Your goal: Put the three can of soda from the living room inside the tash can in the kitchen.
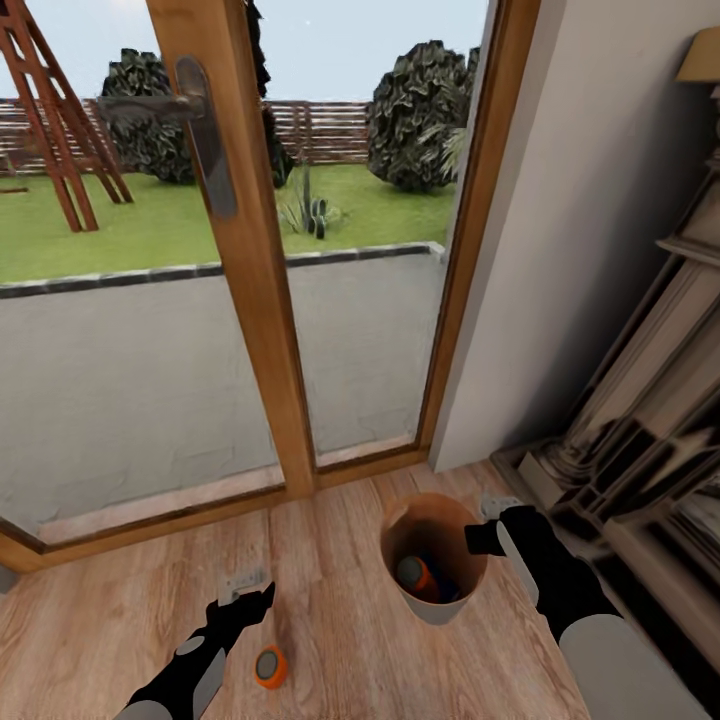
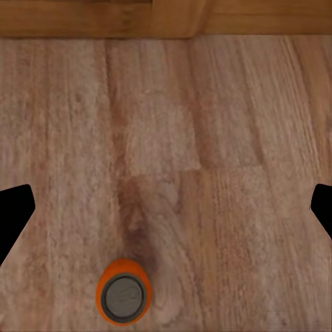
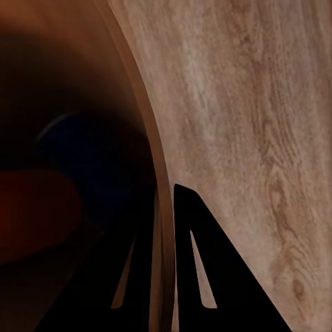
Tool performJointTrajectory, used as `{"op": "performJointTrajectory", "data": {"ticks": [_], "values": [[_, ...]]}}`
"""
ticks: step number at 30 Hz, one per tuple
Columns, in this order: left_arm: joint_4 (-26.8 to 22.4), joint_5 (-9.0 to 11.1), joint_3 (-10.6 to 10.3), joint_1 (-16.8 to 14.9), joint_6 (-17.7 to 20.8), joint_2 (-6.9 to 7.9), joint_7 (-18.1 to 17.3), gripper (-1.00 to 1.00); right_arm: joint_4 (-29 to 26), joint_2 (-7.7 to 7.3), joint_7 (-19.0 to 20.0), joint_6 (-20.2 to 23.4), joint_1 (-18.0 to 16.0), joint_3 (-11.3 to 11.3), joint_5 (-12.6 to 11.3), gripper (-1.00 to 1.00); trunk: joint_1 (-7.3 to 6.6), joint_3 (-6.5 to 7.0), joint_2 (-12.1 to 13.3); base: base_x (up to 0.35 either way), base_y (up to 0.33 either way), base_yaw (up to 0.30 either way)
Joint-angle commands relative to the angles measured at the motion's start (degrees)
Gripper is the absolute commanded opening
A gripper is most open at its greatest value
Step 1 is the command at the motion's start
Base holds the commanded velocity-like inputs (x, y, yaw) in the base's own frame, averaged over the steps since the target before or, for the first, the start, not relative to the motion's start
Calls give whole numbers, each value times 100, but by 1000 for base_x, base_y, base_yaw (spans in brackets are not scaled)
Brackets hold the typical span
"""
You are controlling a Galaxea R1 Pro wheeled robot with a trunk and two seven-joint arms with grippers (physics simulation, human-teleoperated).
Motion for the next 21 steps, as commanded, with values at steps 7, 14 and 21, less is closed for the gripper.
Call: {"op": "performJointTrajectory", "data": {"ticks": [7,14,21], "values": [[0,0,0,0,0,1,0,100,-2,-2,36,-2,-3,-1,-83,-100,154,-189,-283,0,0,0],[0,0,0,0,0,1,0,100,-2,1,36,-2,-3,-1,-80,-100,307,-378,-563,0,0,0],[0,0,-6,0,0,7,0,100,-2,0,36,-2,-3,-1,-82,-100,461,-566,-844,0,0,0]]}}
